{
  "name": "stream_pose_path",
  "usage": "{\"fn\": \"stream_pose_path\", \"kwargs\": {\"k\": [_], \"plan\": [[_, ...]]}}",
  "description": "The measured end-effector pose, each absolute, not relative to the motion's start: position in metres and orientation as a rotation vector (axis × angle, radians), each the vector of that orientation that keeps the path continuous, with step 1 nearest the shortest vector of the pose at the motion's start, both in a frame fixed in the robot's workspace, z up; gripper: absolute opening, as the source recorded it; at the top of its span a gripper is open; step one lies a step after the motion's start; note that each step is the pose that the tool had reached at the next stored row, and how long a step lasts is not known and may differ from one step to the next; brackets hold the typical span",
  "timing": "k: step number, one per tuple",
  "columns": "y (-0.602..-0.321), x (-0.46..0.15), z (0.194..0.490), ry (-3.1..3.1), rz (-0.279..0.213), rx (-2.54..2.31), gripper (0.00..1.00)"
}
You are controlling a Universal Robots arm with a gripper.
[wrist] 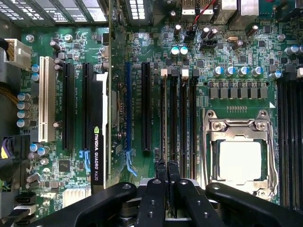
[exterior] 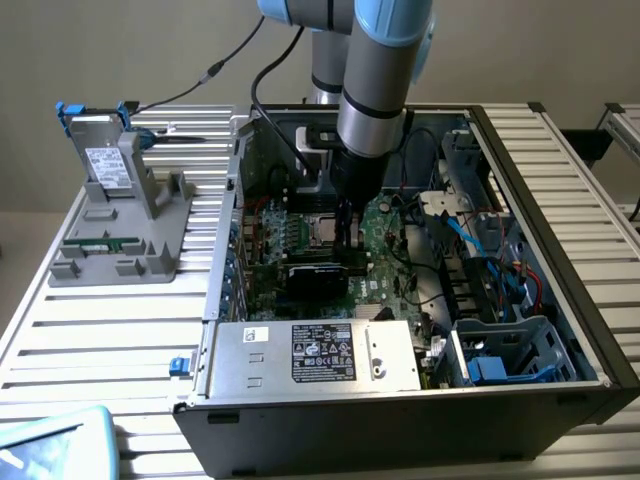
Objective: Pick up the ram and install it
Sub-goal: 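Insert the ram into the slot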
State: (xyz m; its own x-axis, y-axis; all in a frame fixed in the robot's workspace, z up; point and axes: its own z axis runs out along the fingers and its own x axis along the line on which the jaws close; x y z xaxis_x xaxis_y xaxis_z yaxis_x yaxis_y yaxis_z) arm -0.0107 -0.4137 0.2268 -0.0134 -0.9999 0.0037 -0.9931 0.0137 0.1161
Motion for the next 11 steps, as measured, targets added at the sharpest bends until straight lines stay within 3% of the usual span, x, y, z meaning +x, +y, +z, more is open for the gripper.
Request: {"fn": "stream_pose_path", "kwargs": {"k": [11], "plan": [[-0.4138, -0.0104, 0.2245, -2.165, -0.142, 2.135, 0.13]]}}
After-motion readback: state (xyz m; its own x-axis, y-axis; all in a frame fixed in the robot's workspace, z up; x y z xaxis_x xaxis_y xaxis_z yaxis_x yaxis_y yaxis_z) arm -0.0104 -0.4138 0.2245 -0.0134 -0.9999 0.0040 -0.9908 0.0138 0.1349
